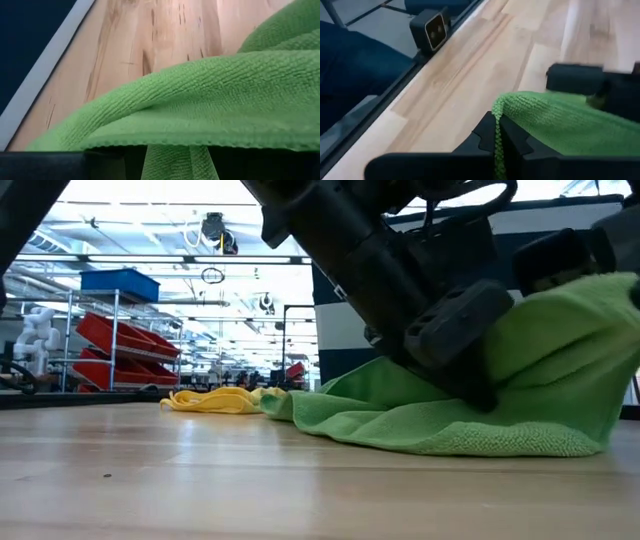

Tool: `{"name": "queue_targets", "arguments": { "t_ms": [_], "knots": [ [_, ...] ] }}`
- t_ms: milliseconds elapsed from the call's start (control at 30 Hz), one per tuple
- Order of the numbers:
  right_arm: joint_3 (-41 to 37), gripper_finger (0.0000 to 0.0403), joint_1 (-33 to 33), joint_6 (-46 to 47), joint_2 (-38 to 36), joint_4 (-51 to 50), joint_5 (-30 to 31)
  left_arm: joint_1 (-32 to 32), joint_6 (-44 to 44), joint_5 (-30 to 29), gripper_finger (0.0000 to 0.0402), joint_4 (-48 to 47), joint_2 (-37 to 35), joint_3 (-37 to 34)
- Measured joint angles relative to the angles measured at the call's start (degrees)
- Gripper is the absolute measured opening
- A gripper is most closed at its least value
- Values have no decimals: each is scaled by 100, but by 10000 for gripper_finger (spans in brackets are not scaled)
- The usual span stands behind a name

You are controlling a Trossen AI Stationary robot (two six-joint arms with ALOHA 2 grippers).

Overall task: Fold towel
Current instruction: Fold the green towel

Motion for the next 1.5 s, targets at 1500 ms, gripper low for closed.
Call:
{"name": "queue_targets", "arguments": {
  "t_ms": [1500],
  "knots": [
    [-3, 1, -282, -613, -28, 196, 1233, 142, 1053, -2809, 192, -92, -199, 9]
  ]
}}
